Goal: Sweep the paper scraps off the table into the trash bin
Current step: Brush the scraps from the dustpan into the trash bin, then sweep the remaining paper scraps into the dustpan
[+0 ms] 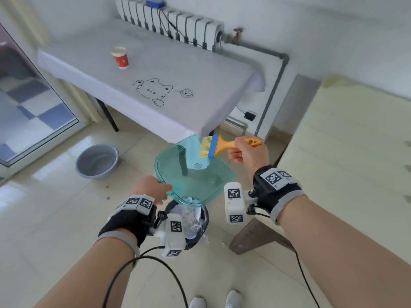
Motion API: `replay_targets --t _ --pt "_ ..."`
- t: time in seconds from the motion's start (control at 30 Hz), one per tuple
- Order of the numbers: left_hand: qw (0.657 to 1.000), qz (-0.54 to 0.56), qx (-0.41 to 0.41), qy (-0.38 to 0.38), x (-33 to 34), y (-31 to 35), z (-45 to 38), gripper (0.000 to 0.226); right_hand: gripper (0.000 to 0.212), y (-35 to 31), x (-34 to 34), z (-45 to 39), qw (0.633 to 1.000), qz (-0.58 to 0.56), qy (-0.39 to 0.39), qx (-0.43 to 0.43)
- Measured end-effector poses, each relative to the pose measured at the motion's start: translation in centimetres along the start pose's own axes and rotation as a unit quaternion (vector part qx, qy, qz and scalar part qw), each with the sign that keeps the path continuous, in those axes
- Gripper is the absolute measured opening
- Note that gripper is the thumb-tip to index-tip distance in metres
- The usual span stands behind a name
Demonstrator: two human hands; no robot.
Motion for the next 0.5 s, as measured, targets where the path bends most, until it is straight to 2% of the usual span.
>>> replay_targets --t 0.2,0.33,0.5 --pt "0.997 -0.01 0.07 -0.044 1.7 7.6 1.8 0.024 0.014 -4.5 -7.6 2.6 0.994 -0.075 0.082 -0.02" --pt "0.989 -0.039 0.125 -0.063 4.7 12.2 3.4 0.024 0.005 -5.4 -13.4 3.9 0.99 -0.014 0.133 -0.041" --pt "0.976 -0.076 0.177 -0.105 11.0 17.5 6.7 0.023 0.013 -5.2 -22.3 6.0 0.978 -0.001 0.203 -0.048"
Point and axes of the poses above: each hand's wrist, its own z-axis away from the middle knuckle, its own x-axis out of the palm, y = z × x, the point moved 2 cm from there along -z, towards the middle knuckle, and after that the axes turned 7 degrees about z, right-handed, at the moved point
